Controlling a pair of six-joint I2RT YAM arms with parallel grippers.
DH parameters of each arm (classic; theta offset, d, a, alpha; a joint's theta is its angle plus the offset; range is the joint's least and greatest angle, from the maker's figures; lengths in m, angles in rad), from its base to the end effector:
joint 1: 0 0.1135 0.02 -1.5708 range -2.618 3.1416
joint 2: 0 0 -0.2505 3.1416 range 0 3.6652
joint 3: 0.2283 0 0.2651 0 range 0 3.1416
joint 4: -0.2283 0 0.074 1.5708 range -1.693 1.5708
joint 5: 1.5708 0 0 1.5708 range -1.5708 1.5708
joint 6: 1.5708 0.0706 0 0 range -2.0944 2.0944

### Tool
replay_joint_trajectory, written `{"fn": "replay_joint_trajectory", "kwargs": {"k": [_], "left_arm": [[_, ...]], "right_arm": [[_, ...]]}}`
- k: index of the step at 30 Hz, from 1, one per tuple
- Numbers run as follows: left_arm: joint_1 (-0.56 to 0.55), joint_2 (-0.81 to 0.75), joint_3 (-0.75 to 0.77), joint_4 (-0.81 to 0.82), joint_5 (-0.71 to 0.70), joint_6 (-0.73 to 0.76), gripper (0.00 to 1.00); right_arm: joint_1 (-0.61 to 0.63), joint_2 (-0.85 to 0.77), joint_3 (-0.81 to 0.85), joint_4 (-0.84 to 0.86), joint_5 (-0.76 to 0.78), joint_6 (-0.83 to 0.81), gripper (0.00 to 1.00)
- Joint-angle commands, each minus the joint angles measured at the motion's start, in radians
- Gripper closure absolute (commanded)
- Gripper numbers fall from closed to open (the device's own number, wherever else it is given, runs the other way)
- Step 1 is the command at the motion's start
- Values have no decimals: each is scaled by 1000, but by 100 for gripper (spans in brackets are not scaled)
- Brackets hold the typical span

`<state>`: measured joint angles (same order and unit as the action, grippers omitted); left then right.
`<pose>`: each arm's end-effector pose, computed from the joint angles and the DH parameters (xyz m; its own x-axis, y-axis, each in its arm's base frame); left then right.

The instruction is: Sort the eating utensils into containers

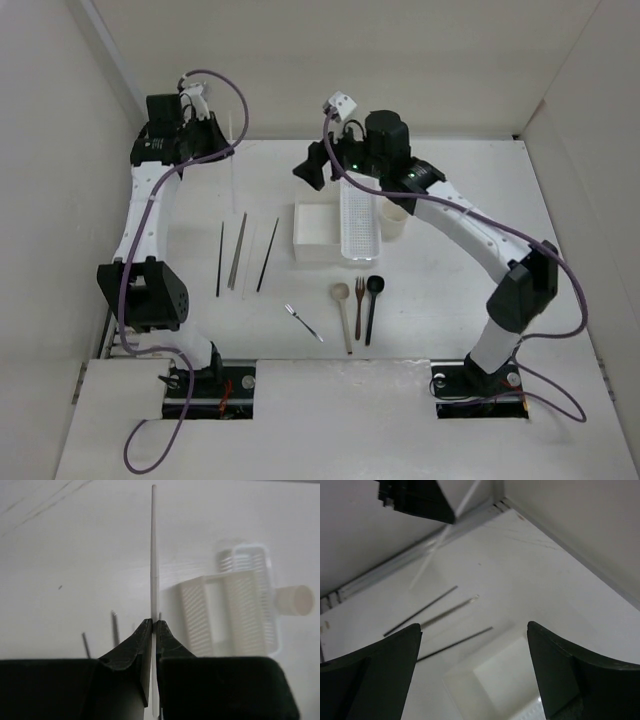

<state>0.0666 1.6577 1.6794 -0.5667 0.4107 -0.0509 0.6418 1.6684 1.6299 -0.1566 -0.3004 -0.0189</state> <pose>0.4182 -0.0004 0.3567 -0.5308 -0.0821 -0.8435 0.2530 0.9346 -0.2502 0.3428 0.2822 0.3854 -0.1401 -0.1272 -0.9819 -0.8071 0.5891 0.0388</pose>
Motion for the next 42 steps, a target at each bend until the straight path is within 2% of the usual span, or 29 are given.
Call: {"fn": "replay_joint_trajectory", "kwargs": {"k": [1,5,8,12,19,26,27,29,30,31,33,34,35,36,37,38,39,40,42], "left_arm": [[-60,-59,94,82,163,-116,100],[-80,-96,94,148,174,-139,100],[-103,-105,103,168,183,-162,100],[-143,-114,103,189,192,-181,100],[-165,-115,66,209,174,-181,100],[-194,-124,55,218,184,-220,100],[-194,-124,43,218,185,-221,100],[-194,-133,31,218,195,-231,100],[-194,-133,31,218,195,-231,100],[-194,-133,19,218,195,-231,100],[-194,-133,3,218,195,-219,98],[-194,-133,-6,203,195,-196,83],[-194,-133,-6,191,174,-184,51],[-194,-133,-6,165,124,-173,35],[-194,-133,-6,156,106,-159,24],[-194,-142,-15,146,91,-141,20],[-173,-151,-15,137,71,-101,0],[-162,-151,-15,137,21,-75,0],[-124,-162,-27,137,-63,-28,0]], "right_arm": [[25,105,122,168,-225,123,9],[25,234,246,223,-319,227,16],[35,300,332,244,-319,287,19],[44,332,341,244,-257,359,22],[44,386,341,310,-312,444,24],[44,422,351,310,-292,474,49],[44,422,361,310,-292,474,61],[35,432,361,310,-279,496,74],[35,432,361,310,-267,496,91],[35,432,361,310,-267,496,98],[35,418,361,310,-247,496,100],[35,409,332,310,-238,496,100],[35,377,314,310,-224,496,100],[19,354,291,310,-204,507,100],[0,325,227,299,-144,507,100],[-13,294,194,283,-94,507,100],[-25,227,168,202,-33,507,100],[-48,196,147,154,100,488,100],[-57,125,98,62,220,423,100]]}}
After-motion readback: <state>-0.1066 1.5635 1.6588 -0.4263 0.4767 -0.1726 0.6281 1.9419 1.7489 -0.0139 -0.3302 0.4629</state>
